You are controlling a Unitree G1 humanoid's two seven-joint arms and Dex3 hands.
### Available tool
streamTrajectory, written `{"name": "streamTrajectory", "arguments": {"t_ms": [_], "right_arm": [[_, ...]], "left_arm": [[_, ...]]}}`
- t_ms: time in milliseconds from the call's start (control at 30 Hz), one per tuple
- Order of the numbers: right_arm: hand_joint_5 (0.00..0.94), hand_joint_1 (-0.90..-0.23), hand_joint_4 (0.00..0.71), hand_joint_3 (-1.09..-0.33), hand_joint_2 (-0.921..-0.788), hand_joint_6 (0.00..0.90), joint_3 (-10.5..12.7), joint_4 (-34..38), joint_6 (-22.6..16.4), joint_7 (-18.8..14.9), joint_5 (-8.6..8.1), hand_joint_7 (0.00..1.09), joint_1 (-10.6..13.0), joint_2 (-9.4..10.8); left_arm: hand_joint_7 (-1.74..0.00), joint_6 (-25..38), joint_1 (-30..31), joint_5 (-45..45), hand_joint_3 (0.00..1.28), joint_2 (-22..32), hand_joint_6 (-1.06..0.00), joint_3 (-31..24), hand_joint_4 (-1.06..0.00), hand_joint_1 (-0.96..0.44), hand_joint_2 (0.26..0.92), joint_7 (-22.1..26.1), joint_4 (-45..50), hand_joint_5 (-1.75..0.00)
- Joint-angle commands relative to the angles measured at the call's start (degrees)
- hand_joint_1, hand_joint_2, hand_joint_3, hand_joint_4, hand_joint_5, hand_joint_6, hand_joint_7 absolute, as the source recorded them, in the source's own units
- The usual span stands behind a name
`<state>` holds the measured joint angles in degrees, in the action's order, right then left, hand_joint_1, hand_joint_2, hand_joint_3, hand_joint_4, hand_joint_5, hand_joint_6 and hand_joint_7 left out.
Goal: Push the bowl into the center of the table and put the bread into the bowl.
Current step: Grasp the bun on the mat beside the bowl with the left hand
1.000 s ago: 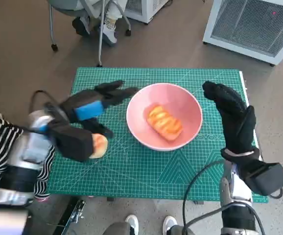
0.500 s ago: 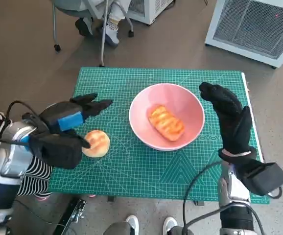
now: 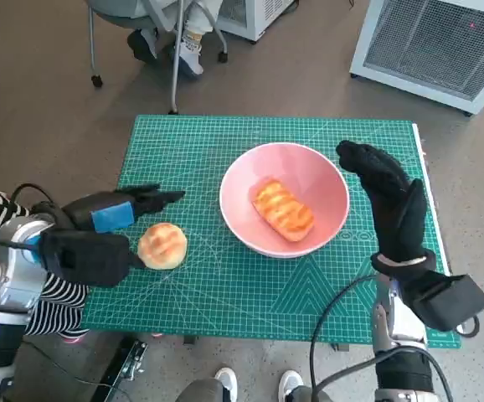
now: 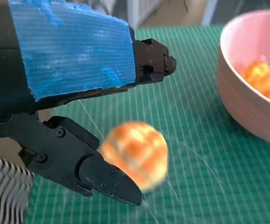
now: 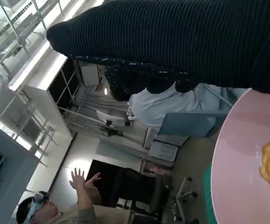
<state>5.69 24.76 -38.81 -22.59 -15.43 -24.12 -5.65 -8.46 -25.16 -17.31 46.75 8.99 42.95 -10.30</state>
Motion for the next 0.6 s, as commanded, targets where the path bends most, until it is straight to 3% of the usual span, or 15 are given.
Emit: {"name": "streamTrajectory", "arguments": {"t_ms": [33, 600], "right_arm": [[0.000, -0.633, 0.108, -0.845, -0.921, -0.001, -0.4, -0.2, 1.6, -0.8, 0.11, 0.48, 0.4, -0.1], [0.000, -0.634, 0.104, -0.849, -0.921, -0.001, -0.1, -1.8, 3.1, -1.7, -0.44, 0.47, 1.4, -0.4]], "left_arm": [[-0.03, 0.9, -0.5, 1.0, 0.01, -0.5, -0.10, 0.7, -0.01, -0.22, 0.760, 2.0, -1.4, 0.00], [-0.06, 1.4, -2.9, -9.4, 0.00, -5.1, -0.16, 8.0, -0.04, -0.23, 0.767, -4.0, -8.9, -0.02]]}}
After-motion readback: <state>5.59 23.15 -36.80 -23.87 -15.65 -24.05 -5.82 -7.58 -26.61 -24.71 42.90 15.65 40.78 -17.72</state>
